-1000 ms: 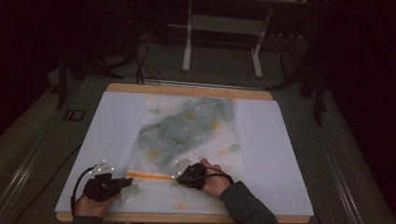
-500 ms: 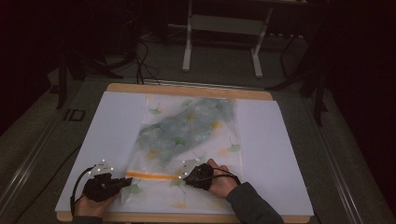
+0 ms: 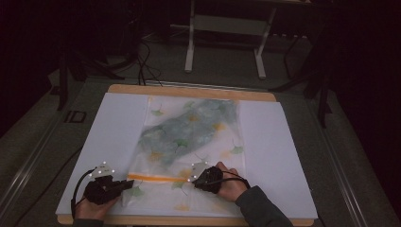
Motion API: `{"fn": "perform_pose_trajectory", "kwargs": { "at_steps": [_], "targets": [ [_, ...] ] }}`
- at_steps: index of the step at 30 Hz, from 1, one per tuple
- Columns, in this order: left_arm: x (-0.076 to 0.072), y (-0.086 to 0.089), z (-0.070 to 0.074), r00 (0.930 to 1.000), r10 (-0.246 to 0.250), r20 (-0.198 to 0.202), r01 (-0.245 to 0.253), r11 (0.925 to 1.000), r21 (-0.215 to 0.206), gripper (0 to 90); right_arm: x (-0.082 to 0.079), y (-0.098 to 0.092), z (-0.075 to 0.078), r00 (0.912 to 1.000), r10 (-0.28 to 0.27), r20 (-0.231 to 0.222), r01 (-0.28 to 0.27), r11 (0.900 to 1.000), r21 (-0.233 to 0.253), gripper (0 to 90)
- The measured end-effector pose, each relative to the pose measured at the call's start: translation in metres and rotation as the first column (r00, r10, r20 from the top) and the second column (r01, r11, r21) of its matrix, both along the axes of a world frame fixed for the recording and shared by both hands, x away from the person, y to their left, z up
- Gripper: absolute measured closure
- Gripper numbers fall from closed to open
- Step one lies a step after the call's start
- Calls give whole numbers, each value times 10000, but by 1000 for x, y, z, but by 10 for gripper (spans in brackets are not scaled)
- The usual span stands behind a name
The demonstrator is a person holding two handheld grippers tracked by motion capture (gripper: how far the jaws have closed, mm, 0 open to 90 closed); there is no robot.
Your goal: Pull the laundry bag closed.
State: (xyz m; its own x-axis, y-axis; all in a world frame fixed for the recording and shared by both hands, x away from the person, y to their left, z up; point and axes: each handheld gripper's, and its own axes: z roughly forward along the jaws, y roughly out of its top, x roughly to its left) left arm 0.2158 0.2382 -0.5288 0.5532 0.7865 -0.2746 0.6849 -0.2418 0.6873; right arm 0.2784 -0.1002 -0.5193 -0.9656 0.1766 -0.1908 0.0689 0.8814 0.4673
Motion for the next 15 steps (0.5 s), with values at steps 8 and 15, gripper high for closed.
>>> {"fn": "perform_pose_trajectory", "kwargs": {
  "at_steps": [8,15],
  "targets": [
    [0,0,0,10000,22,-9,-22,10000,-5,886,-1,-12,1,9999,-91,77,93,9998,-167,900],
    [0,0,-1,10000,17,-19,-17,10000,-23,886,-2,-22,2,9997,-164,188,171,9991,-386,900]
  ]
}}
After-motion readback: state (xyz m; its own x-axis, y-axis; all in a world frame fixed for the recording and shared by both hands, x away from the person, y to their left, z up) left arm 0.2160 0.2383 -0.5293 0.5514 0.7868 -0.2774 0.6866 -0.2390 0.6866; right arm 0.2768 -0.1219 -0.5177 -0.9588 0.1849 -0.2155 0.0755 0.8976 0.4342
